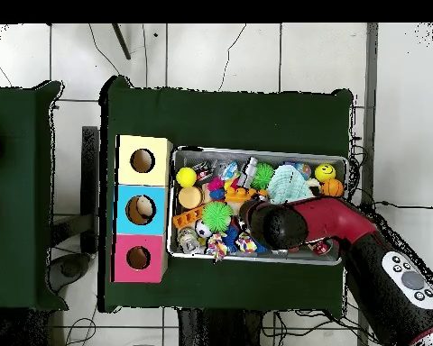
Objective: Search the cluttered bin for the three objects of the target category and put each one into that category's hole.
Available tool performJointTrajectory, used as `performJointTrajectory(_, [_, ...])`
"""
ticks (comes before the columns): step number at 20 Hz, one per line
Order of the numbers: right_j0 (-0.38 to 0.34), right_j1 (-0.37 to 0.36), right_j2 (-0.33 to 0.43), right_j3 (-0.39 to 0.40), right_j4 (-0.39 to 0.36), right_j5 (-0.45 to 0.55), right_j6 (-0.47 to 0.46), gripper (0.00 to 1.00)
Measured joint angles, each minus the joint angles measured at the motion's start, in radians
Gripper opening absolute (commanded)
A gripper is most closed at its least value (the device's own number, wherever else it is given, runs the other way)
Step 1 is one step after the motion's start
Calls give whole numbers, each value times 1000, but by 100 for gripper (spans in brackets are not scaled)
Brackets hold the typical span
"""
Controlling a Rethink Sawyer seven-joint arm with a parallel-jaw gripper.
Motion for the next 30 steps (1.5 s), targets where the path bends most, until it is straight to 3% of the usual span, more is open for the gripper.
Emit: performJointTrajectory(30, [2, 58, 7, -1, -141, 0, 0, 100])
